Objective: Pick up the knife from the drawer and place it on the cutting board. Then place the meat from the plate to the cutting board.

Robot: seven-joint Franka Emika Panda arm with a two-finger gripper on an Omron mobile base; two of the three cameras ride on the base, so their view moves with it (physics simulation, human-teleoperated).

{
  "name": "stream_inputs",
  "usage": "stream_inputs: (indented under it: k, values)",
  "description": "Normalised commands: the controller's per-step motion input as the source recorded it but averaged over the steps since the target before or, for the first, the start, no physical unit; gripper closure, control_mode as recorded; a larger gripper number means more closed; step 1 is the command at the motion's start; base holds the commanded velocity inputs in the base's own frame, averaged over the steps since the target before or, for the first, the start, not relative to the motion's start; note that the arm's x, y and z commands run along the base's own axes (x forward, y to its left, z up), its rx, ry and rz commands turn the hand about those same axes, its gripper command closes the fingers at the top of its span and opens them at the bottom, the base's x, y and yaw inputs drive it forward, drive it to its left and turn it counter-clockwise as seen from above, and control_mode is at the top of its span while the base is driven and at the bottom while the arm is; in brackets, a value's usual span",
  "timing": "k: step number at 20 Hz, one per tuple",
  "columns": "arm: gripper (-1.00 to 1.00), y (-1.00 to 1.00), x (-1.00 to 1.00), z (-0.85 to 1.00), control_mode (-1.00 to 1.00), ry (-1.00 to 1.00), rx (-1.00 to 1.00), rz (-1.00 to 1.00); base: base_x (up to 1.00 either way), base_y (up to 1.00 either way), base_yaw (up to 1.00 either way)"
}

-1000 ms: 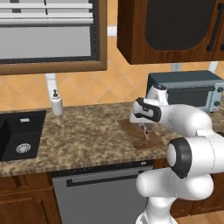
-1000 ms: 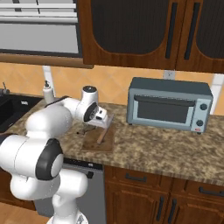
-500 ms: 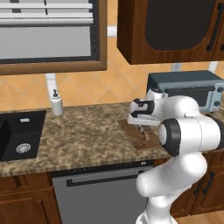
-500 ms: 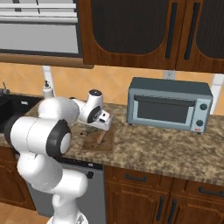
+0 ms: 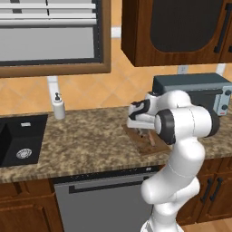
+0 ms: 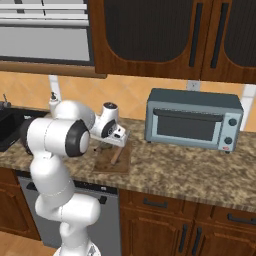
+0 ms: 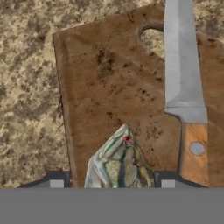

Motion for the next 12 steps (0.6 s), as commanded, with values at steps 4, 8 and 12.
stream_inputs:
  k: [4, 8, 12]
  values:
    - [-1.00, -0.08, 0.01, 0.00, -1.00, 0.00, -0.05, 0.00, 0.00, 0.00, 0.00]
    - [-1.00, -0.16, 0.00, 0.05, -1.00, 0.00, 0.00, 0.01, 0.00, 0.00, 0.00]
    - [-1.00, 0.00, -0.16, 0.30, -1.00, 0.00, 0.00, 0.09, 0.00, 0.00, 0.00]
